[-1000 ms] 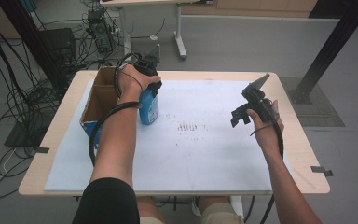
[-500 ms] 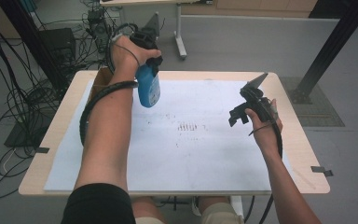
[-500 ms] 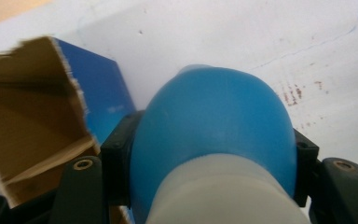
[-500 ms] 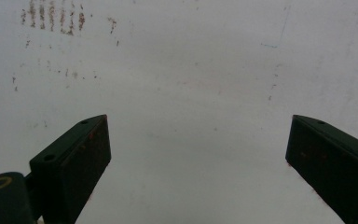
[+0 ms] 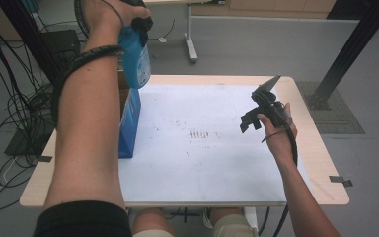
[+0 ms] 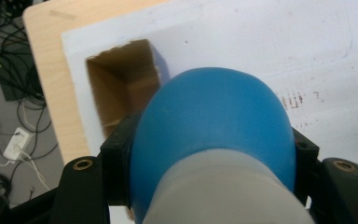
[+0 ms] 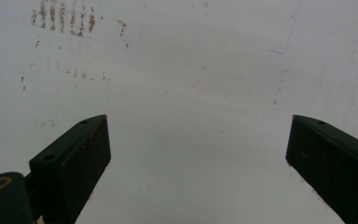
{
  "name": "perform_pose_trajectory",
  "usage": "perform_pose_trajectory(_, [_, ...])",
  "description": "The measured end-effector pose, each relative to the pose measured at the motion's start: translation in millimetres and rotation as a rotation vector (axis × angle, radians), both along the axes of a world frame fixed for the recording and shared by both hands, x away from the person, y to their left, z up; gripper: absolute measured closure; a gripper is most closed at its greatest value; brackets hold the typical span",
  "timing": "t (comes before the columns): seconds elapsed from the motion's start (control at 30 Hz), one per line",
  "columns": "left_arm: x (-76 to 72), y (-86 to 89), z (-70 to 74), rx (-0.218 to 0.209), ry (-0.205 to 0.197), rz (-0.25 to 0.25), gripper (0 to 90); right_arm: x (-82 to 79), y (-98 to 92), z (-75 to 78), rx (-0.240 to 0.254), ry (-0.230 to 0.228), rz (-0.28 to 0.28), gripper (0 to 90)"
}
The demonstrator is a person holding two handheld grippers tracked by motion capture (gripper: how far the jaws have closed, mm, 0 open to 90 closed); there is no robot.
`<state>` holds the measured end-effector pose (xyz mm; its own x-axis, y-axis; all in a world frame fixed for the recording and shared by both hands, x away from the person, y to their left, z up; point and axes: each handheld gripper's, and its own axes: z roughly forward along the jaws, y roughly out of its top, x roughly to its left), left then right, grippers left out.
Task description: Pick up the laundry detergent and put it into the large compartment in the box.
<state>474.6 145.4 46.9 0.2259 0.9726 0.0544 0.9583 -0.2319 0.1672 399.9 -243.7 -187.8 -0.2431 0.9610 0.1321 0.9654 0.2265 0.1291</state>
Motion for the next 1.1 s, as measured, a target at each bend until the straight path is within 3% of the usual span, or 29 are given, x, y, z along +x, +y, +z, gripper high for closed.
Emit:
perform_pose_trajectory(0.17, [-11.0,16.9,24.1,0.008,-0.019,0.049,37.7,0.5,2.4,0.6,-0.002,-0.003,0.012,6.3])
perform_pose_trajectory(0.37, [-19.8,31.9,38.2,0.012,-0.024,0.089,37.7,0.7,5.2,1.5,-0.004,-0.007,0.022,6.3])
perform_pose_trajectory(0.8, [-31.6,57.9,45.3,0.009,-0.019,0.157,37.6,0.3,10.7,4.9,-0.004,-0.008,0.028,6.3])
perform_pose_trajectory(1.1, [-36.8,75.7,41.5,0.005,-0.008,0.203,37.6,1.2,12.3,3.7,-0.002,-0.005,0.031,6.3])
